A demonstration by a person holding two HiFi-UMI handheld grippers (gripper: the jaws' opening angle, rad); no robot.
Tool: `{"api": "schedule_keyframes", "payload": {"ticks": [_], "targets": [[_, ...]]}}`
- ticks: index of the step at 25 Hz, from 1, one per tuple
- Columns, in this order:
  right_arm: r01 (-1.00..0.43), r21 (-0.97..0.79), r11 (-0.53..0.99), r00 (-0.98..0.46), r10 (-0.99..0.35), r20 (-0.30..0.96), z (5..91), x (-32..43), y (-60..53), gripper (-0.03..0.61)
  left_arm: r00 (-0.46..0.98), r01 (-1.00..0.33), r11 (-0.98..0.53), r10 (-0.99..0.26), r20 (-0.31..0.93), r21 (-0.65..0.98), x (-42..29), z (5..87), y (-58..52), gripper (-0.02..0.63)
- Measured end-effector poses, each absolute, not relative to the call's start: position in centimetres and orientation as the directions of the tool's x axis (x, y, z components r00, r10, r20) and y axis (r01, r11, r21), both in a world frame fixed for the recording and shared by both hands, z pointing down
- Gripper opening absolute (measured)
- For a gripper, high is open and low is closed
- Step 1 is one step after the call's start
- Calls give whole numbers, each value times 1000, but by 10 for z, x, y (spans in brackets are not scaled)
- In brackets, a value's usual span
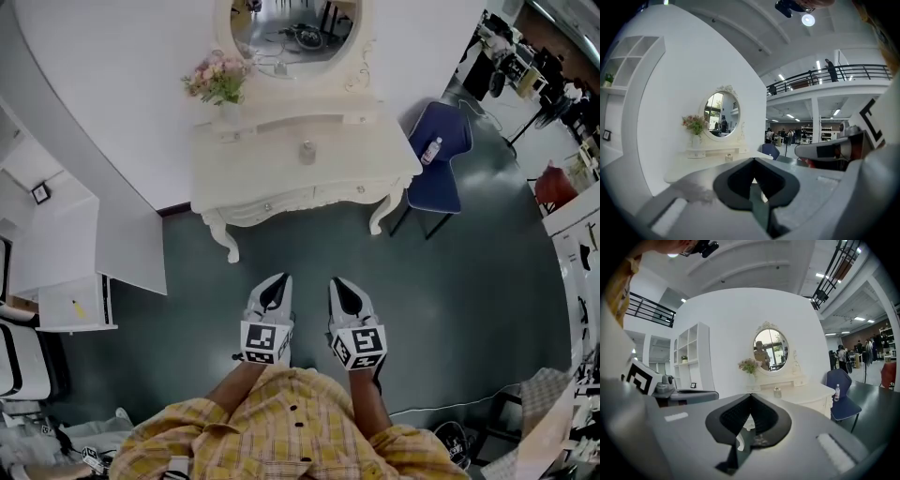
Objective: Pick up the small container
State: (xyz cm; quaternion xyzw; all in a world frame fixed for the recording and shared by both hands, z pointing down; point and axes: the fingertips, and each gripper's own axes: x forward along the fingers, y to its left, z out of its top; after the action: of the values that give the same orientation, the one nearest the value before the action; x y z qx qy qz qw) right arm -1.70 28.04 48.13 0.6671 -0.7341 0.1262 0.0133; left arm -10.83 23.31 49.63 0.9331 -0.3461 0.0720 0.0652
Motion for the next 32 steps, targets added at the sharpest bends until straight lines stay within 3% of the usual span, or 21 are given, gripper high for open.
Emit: {"api": "schedule_keyframes", "payload": {"ticks": [14,32], "targets": [[-989,-149,22,-47,-985,169,448,27,93,0,804,-583,-812,-573,160,21,-49,461,46,-1],[-991,-136,-22,-11,-972,234,468,30,-6,0,828,-553,-829,-536,165,83,-46,471,-42,0]]}}
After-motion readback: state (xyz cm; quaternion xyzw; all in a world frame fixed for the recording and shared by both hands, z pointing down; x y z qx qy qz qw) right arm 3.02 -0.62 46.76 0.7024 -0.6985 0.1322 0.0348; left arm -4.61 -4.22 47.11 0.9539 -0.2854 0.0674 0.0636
